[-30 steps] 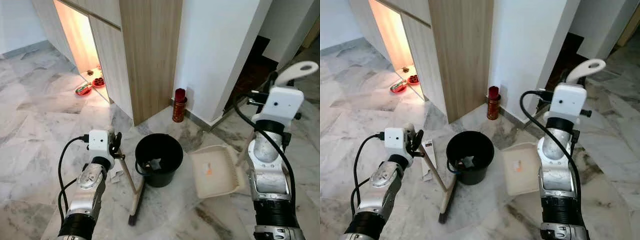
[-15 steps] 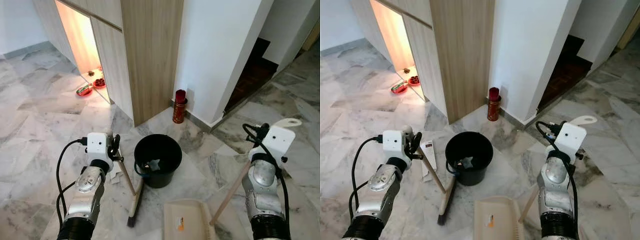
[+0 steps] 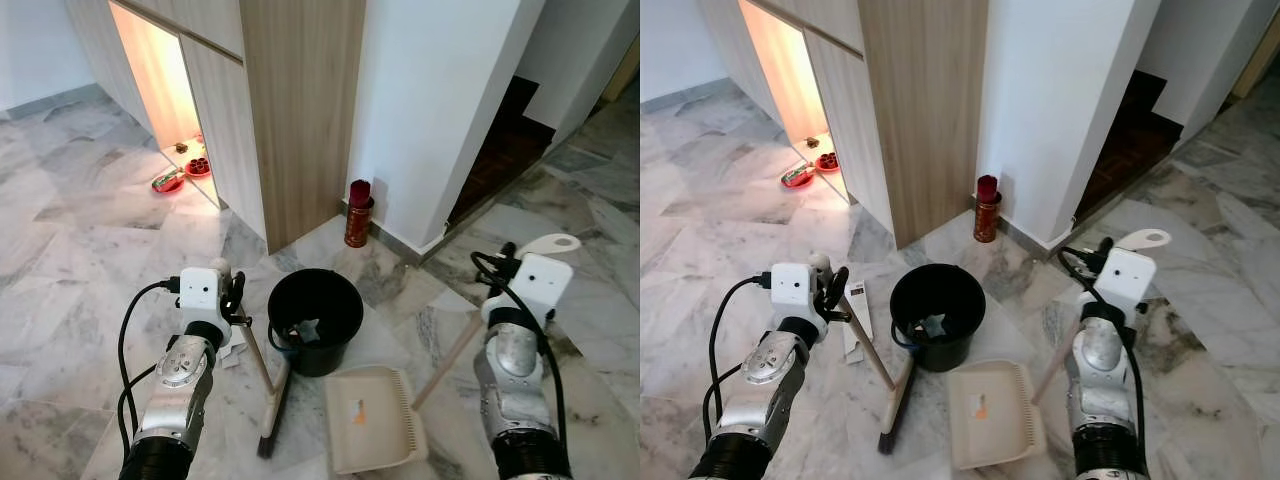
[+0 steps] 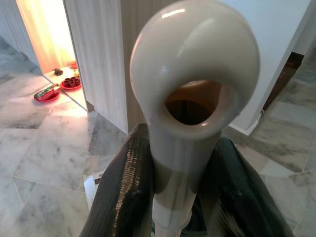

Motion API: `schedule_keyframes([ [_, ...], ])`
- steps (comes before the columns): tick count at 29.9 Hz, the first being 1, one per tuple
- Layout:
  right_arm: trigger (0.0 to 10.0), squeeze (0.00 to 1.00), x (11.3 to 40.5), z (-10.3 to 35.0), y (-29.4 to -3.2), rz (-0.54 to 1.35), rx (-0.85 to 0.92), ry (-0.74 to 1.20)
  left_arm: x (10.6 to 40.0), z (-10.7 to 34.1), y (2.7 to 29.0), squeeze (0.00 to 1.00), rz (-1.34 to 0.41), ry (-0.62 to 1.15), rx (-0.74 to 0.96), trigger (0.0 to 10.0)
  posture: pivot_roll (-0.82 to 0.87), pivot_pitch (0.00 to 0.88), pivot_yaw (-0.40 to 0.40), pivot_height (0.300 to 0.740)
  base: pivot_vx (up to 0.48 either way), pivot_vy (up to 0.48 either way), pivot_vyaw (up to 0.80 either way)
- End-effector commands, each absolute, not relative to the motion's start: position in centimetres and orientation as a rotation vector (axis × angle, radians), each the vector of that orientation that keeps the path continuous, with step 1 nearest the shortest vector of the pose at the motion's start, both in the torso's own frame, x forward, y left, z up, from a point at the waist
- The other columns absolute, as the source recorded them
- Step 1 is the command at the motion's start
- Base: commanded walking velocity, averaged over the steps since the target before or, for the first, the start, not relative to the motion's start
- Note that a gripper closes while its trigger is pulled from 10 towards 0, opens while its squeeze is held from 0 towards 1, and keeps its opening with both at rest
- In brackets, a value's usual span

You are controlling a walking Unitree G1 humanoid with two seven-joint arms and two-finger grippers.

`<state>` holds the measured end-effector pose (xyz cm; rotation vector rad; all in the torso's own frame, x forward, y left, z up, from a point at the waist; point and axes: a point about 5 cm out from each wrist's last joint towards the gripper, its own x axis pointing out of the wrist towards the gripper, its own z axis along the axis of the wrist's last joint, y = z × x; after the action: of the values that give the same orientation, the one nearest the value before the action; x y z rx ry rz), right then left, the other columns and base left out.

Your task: Sweep floor

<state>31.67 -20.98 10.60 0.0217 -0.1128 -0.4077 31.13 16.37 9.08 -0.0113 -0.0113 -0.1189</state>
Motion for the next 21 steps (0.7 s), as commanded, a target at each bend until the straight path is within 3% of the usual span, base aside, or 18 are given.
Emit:
schedule_keyframes([
  [1, 10.0, 0.0, 32.03, 11.26, -21.0, -0.404, 0.03, -0.145, 31.2, 9.7, 16.37, 0.0, -0.124, -0.037, 0.011, 10.0, 0.11, 0.055, -0.029, 0.74, 0.0, -0.251, 0.0],
  [21, 10.0, 0.0, 32.59, 10.86, -20.5, -0.385, 0.041, -0.131, 31.33, 9.88, 16.55, 0.0, -0.128, -0.035, 0.025, 10.0, 0.12, 0.074, -0.016, 0.74, 0.0, -0.266, 0.0],
])
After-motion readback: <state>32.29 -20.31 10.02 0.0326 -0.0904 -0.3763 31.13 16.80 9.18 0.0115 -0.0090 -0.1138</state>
